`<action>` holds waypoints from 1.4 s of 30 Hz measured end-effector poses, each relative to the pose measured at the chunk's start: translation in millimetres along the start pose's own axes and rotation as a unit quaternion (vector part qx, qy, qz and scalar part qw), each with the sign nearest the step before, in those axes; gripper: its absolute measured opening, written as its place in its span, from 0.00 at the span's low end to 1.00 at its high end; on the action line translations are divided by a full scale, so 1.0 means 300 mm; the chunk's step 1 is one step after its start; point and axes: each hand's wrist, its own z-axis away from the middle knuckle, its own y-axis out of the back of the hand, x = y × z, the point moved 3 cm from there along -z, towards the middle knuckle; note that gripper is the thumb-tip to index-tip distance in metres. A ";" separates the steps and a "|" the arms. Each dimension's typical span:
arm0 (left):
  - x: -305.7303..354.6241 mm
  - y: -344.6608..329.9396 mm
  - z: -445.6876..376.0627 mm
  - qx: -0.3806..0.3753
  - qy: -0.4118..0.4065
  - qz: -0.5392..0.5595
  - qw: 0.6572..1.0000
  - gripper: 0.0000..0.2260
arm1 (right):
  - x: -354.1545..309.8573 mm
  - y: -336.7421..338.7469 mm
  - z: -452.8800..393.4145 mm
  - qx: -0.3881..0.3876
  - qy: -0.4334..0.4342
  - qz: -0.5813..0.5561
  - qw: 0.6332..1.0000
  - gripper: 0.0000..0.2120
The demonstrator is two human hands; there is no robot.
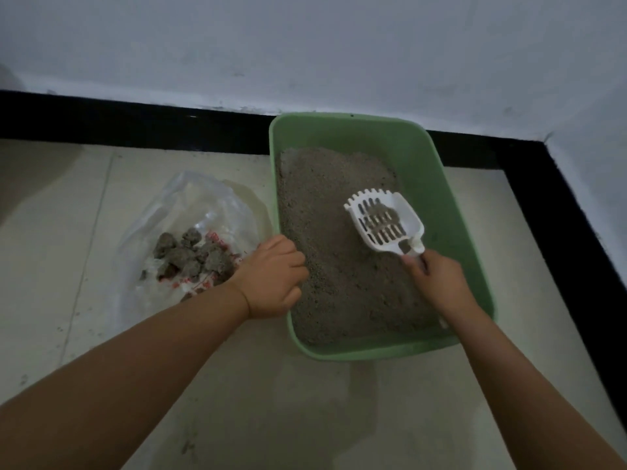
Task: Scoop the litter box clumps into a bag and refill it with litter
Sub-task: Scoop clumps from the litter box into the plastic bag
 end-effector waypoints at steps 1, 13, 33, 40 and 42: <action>0.000 0.000 0.000 0.000 0.001 -0.002 1.000 0.12 | 0.022 0.009 0.011 0.000 -0.010 0.005 1.000 0.17; -0.001 -0.005 0.000 0.009 -0.002 0.020 1.000 0.12 | 0.173 0.017 0.070 -0.118 -0.095 0.111 0.982 0.15; -0.013 -0.036 0.010 0.043 -0.003 0.068 0.997 0.13 | -0.158 -0.149 -0.350 -0.074 -0.051 0.019 0.996 0.19; -0.010 -0.033 0.017 0.044 0.004 0.068 0.997 0.13 | -0.122 -0.214 -0.327 0.013 -0.062 -0.097 0.993 0.17; -0.011 -0.030 0.016 0.043 0.003 0.063 0.997 0.13 | -0.095 -0.212 -0.294 0.035 -0.058 -0.121 0.990 0.16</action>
